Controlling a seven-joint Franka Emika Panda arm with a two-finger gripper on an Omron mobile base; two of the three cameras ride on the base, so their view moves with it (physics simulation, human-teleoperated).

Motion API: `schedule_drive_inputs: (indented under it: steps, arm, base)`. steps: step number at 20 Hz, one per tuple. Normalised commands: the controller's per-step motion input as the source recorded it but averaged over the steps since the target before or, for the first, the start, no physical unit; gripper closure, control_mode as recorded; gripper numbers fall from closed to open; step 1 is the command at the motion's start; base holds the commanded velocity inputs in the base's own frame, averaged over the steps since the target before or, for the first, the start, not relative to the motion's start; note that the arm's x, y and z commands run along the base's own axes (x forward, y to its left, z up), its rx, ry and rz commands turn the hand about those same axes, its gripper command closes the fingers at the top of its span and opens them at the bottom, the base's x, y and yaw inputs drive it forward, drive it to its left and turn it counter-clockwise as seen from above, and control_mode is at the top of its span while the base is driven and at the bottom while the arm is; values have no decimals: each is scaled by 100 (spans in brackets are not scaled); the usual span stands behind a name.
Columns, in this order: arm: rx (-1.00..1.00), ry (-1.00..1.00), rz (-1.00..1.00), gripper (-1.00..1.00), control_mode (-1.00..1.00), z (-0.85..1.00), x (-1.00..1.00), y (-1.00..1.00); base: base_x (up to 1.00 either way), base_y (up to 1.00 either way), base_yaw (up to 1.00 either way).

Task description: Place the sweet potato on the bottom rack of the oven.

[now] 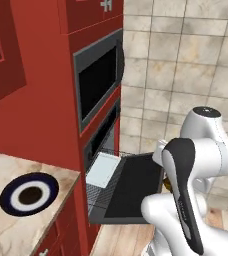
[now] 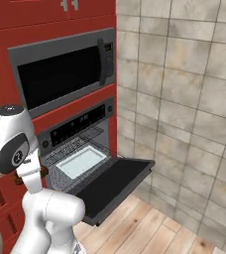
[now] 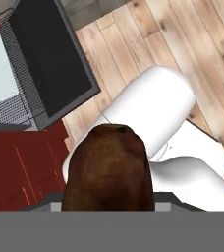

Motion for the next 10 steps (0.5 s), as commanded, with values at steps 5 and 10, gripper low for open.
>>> schedule_drive_inputs:
  steps: [5,10]
  arm:
    - [0,0,0,100,100,0,0,0]
    - [0,0,0,100,100,0,0,0]
  base:
    - [33,56,-53]
    - [10,7,-14]
